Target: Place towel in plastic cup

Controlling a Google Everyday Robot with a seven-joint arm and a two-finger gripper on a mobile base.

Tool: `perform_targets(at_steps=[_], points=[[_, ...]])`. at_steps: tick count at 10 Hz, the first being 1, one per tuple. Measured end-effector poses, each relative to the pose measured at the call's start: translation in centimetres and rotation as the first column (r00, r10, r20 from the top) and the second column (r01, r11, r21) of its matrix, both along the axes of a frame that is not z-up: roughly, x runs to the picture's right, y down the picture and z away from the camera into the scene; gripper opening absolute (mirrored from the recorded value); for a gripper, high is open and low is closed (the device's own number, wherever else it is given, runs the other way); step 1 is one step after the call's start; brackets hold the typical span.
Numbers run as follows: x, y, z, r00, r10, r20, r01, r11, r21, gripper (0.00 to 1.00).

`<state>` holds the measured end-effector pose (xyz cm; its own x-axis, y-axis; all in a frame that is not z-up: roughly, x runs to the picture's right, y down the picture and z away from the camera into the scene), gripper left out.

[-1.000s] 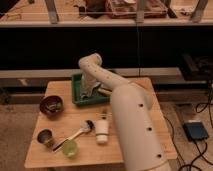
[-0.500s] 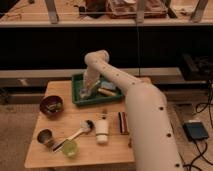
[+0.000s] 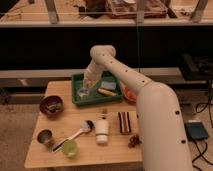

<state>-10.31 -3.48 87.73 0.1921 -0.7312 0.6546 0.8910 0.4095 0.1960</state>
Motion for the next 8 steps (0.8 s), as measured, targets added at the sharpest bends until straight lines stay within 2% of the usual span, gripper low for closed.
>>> perform_targets(at_steps=[4, 7, 8], points=[[-0.4, 0.3, -0.5, 0.999, -0.022, 0.025, 0.022, 0.9998, 0.002, 0.02], [-1.2, 2.8, -4.3, 0.992, -0.102, 0.069, 0.099, 0.9943, 0.039, 0.02], [-1.2, 4.5, -6.2, 0.988, -0.132, 0.085, 0.129, 0.9906, 0.046, 0.02]])
